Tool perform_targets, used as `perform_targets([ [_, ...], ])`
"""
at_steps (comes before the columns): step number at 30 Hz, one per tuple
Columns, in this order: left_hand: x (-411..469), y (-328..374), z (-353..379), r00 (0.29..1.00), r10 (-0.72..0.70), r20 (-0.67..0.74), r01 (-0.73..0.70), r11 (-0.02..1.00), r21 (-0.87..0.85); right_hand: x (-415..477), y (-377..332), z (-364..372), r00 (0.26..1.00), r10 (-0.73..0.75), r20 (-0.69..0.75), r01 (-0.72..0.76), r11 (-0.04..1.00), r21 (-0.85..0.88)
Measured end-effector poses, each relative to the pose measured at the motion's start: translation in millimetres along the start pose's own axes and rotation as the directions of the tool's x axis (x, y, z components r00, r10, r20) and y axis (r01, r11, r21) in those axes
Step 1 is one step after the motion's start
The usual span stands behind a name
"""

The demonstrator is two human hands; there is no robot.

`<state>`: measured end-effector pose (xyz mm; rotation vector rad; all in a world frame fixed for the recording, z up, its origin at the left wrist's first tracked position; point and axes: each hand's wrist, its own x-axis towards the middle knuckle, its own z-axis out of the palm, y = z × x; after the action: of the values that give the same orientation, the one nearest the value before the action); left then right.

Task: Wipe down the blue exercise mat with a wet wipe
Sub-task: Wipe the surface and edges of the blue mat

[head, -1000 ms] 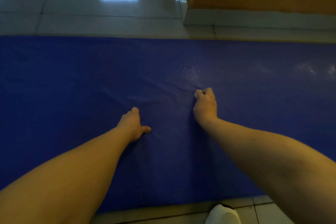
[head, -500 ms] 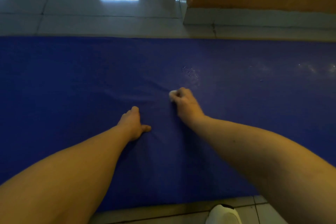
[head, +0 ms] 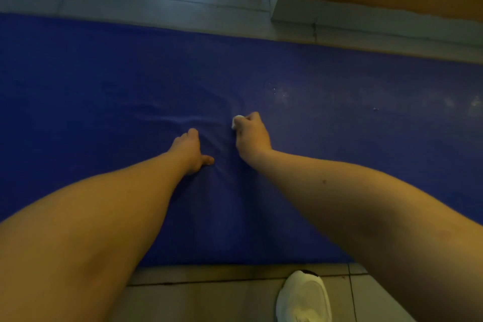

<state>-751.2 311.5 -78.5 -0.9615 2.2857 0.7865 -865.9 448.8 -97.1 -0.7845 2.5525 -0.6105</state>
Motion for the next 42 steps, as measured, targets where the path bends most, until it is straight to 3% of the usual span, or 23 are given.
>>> perform_targets([
  [4, -18.1, 8.7, 8.9, 0.993, 0.001, -0.119, 0.005, 0.998, 0.058, -9.7, 12.8, -20.8, 0.996, 0.037, 0.086, -0.037, 0.999, -0.004],
  [8, -27.0, 11.3, 13.9, 0.981, 0.036, -0.188, -0.018, 0.995, 0.096, -15.1, 33.0, -30.4, 0.991, 0.114, 0.067, -0.127, 0.964, 0.235],
  [11, -26.5, 12.8, 2.9, 0.974, 0.061, -0.219, -0.037, 0.993, 0.114, -5.7, 52.5, -34.5, 0.974, 0.226, -0.032, -0.210, 0.941, 0.265],
  [14, -18.4, 16.0, -10.2, 0.959, 0.087, -0.268, -0.035, 0.981, 0.192, 4.2, 63.8, -39.4, 0.891, 0.401, -0.211, -0.346, 0.903, 0.253],
  [15, -11.1, 18.2, -16.1, 0.951, 0.101, -0.292, -0.029, 0.970, 0.240, 8.5, 53.9, -35.7, 0.890, 0.395, -0.226, -0.341, 0.908, 0.244],
  [17, -1.6, 21.8, -22.6, 0.944, 0.119, -0.307, -0.021, 0.952, 0.304, 8.2, 26.8, -11.6, 0.926, 0.302, -0.225, -0.249, 0.940, 0.235],
  [20, 17.4, 29.9, -30.2, 0.948, 0.132, -0.290, -0.022, 0.936, 0.352, 1.8, -16.1, 26.6, 0.993, -0.055, -0.101, 0.069, 0.986, 0.149],
  [22, 29.1, 33.3, -36.0, 0.966, 0.105, -0.238, -0.007, 0.926, 0.378, 0.3, -23.0, 29.9, 0.950, -0.301, 0.082, 0.293, 0.952, 0.092],
  [23, 34.0, 34.4, -39.0, 0.977, 0.073, -0.201, 0.005, 0.931, 0.366, 7.4, -17.1, 24.4, 0.929, -0.348, 0.127, 0.348, 0.937, 0.018],
  [25, 42.0, 34.8, -42.5, 0.993, 0.014, -0.116, 0.022, 0.953, 0.303, 17.5, 0.4, 1.3, 0.943, -0.332, 0.033, 0.332, 0.943, 0.006],
  [28, 49.8, 34.2, -43.5, 0.997, 0.015, -0.074, 0.007, 0.958, 0.287, 39.6, 45.8, -43.8, 0.981, -0.051, -0.186, 0.043, 0.998, -0.049],
  [30, 50.0, 33.9, -42.2, 0.997, 0.016, -0.071, 0.006, 0.955, 0.297, 50.9, 69.4, -59.5, 0.959, 0.210, -0.190, -0.193, 0.976, 0.103],
  [33, 51.7, 33.7, -41.7, 0.997, 0.013, -0.079, 0.011, 0.953, 0.302, 61.2, 57.3, -46.9, 0.931, 0.265, -0.252, -0.233, 0.961, 0.148],
  [35, 53.2, 34.1, -40.7, 0.997, 0.009, -0.083, 0.016, 0.954, 0.300, 59.6, 24.6, -20.5, 0.943, 0.200, -0.266, -0.157, 0.972, 0.175],
  [38, 55.3, 33.3, -41.2, 0.996, -0.001, -0.091, 0.028, 0.956, 0.291, 55.6, -30.9, 10.5, 0.983, -0.109, -0.145, 0.130, 0.981, 0.147],
  [41, 56.1, 33.3, -42.4, 0.996, -0.009, -0.092, 0.037, 0.951, 0.306, 67.6, -38.9, 17.2, 0.935, -0.351, 0.047, 0.349, 0.936, 0.038],
  [42, 56.6, 34.3, -42.2, 0.996, -0.009, -0.088, 0.037, 0.948, 0.315, 74.5, -28.3, 13.2, 0.937, -0.345, 0.053, 0.344, 0.939, 0.024],
])
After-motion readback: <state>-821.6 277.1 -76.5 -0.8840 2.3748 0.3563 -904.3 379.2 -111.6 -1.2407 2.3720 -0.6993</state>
